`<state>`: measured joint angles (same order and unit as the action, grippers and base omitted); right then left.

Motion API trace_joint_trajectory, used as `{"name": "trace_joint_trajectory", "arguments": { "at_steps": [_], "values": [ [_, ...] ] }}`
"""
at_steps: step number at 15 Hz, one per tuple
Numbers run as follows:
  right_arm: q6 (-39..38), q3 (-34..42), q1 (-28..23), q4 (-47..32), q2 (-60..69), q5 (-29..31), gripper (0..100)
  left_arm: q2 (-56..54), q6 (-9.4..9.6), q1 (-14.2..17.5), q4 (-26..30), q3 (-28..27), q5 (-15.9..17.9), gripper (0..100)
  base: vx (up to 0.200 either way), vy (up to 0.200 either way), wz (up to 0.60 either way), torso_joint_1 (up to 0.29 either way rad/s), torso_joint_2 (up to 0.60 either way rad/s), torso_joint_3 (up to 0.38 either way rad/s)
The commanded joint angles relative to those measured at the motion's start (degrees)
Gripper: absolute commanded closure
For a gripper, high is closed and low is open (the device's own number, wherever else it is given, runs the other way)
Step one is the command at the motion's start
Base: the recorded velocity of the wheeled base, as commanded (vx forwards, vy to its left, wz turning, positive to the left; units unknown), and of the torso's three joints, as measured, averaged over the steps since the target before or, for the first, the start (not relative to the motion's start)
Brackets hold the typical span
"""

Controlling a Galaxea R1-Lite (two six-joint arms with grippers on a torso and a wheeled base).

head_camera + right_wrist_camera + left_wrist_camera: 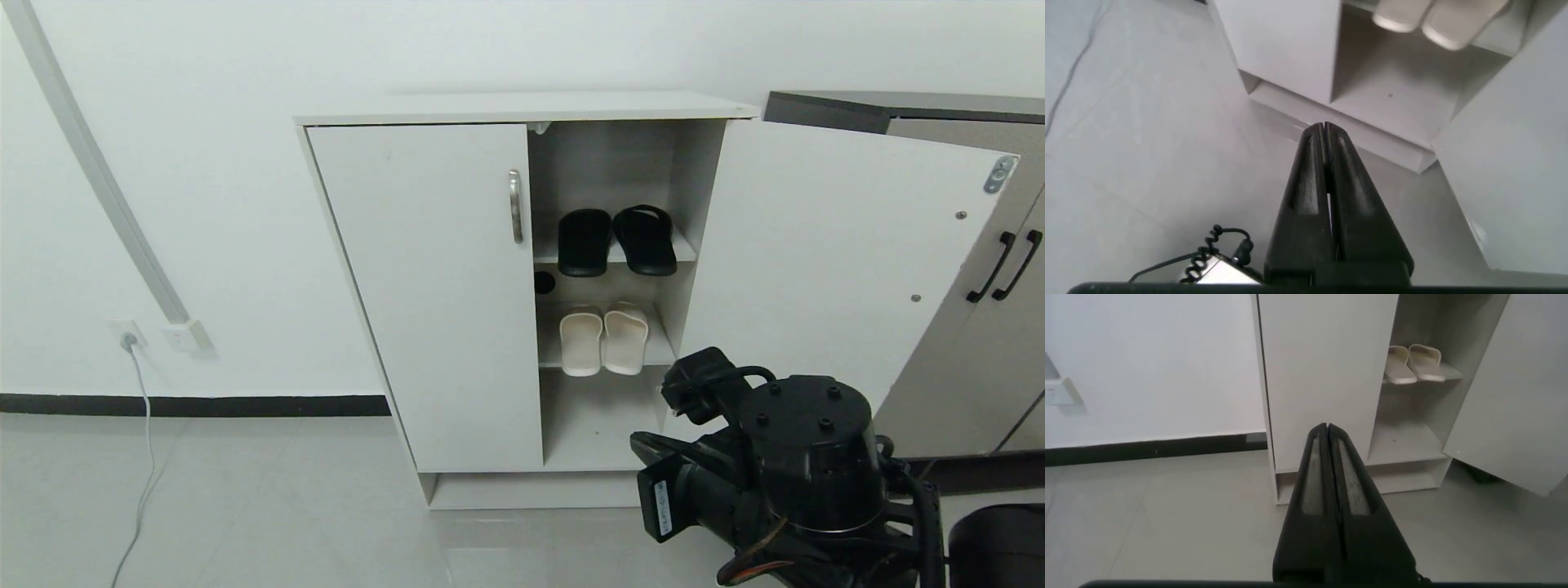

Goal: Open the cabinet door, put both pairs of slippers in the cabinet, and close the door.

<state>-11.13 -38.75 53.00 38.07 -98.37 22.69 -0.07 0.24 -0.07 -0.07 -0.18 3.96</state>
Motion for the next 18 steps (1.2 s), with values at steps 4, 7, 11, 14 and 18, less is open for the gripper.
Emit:
{"name": "trace_joint_trajectory", "arguments": {
  "at_steps": [4, 7, 11, 14, 18],
  "values": [
    [0.06, 0.35, -0.01, -0.01, -0.69, -0.01, 100, 0.07, -0.16, -0.01, -0.01, 0.01, -0.01, 100, 0.0, 0.0, 0.0, 0.0, 0.0, 0.0],
    [0.06, 0.26, -0.01, -0.01, -0.77, 0.08, 100, 0.07, -0.16, -0.01, -0.01, 0.01, -0.01, 100, 0.0, 0.0, 0.0, 0.0, 0.0, 0.0],
    [0.14, -0.27, -0.97, 2.18, -1.92, 0.69, 100, 0.07, -0.16, -0.01, -0.01, 0.01, -0.01, 100, 0.0, 0.0, 0.0, 0.0, 0.0, 0.0],
    [0.93, -0.45, -1.5, 2.62, -2.01, 0.69, 100, 0.07, -0.16, -0.01, -0.01, 0.01, -0.01, 100, 0.0, 0.0, 0.0, 0.001, -0.06, -0.056],
    [0.93, -0.36, -1.59, 2.71, -2.44, 0.69, 100, 0.07, -0.16, -0.01, -0.01, 0.01, -0.01, 100, 0.0, 0.0, 0.0, 0.022, -0.32, -0.341]
  ]
}}
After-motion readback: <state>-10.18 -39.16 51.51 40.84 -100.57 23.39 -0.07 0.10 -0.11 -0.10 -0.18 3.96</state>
